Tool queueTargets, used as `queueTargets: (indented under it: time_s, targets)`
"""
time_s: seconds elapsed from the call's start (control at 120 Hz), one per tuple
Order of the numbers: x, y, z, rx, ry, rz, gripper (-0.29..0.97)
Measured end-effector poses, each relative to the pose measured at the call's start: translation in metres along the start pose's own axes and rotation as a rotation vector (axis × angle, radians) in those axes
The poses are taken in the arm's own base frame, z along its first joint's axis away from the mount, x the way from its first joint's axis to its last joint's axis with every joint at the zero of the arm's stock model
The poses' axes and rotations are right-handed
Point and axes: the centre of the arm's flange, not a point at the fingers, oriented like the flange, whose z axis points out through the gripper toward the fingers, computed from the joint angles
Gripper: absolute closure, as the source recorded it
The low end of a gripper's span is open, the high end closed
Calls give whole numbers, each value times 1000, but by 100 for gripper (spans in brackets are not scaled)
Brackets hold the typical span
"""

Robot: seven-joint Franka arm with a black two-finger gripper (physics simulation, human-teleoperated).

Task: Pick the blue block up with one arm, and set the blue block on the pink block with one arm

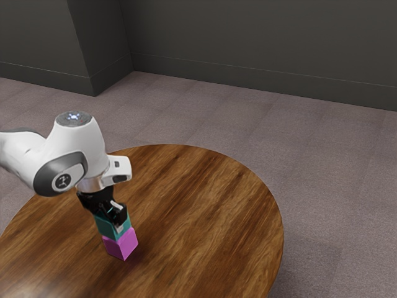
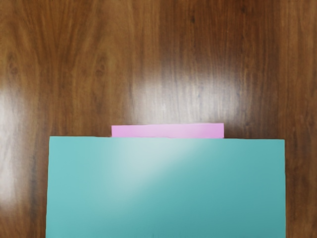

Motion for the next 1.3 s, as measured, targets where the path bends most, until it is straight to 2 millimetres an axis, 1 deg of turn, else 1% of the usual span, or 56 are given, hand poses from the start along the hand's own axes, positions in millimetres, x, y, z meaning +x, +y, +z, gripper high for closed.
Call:
queueTargets:
  time_s: [0.117, 0.583, 0.633, 0.683, 0.833, 0.95, 1.092, 1.158, 1.258, 1.3]
  targets:
    - [1, -3, 1, -1, -2, 1, 37]
    - [1, -2, 12, 0, -22, 20, 37]
    - [1, -2, 13, -1, -25, 21, 34]
    - [1, -1, 13, -3, -26, 24, 27]
    - [1, -1, 14, -8, -28, 33, 14]
    - [1, -1, 14, -9, -29, 41, 8]
    - [1, -1, 14, -10, -29, 50, 4]
    - [1, -2, 7, -11, -13, 52, 3]
    - [-1, -4, -26, -15, 61, 53, 2]
    - [-2, -5, -36, -16, 80, 55, 2]
